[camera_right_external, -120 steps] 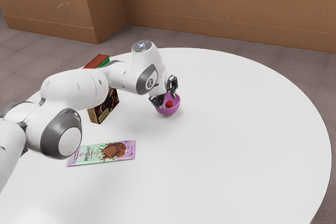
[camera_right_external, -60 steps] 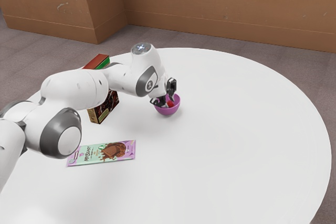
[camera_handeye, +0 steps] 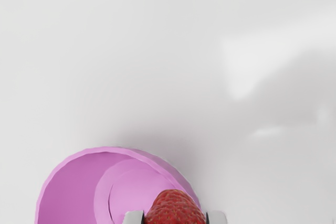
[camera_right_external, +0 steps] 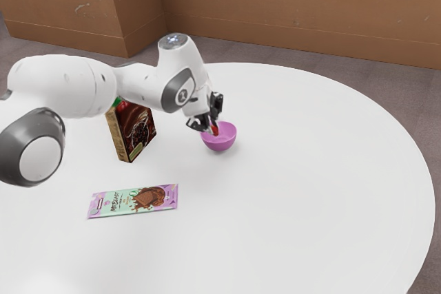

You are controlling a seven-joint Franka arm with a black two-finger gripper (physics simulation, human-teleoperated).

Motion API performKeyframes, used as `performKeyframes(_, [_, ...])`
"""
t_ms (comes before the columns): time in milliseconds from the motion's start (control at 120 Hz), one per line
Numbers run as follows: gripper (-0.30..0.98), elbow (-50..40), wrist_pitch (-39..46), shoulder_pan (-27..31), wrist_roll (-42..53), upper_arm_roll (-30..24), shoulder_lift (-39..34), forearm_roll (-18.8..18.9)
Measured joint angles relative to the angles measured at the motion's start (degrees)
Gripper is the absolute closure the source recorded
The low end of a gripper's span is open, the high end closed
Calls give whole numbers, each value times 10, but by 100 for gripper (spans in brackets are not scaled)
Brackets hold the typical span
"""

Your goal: Take strawberry from the bowl

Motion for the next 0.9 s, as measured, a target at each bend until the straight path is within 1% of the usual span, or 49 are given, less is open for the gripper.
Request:
performKeyframes(83, [69, -109, 0, -15, -20, 1, -88, -1])
performKeyframes(158, [68, -186, 0, -28, -40, 2, -137, -2])
performKeyframes(233, [68, -228, 0, -35, -60, 1, -156, -2])
performKeyframes(367, [66, -253, -3, -42, -92, 1, -159, -2])
performKeyframes(400, [65, -257, -3, -43, -99, 1, -159, -2])
performKeyframes(500, [43, -259, -4, -51, -119, 1, -180, 3])
performKeyframes(550, [34, -253, -5, -54, -129, 16, -196, -1])
performKeyframes(600, [27, -250, -9, -54, -153, 27, -227, -6])
performKeyframes(650, [21, -248, -23, -52, -197, 40, -268, -9])
performKeyframes(700, [17, -223, -61, -53, -253, 58, -300, -11])
performKeyframes(783, [11, -157, -157, -49, -338, 93, -341, -11])
performKeyframes(850, [8, -137, -230, -25, -398, 99, -382, 7])
performKeyframes(900, [7, -126, -274, -1, -439, 98, -397, 17])
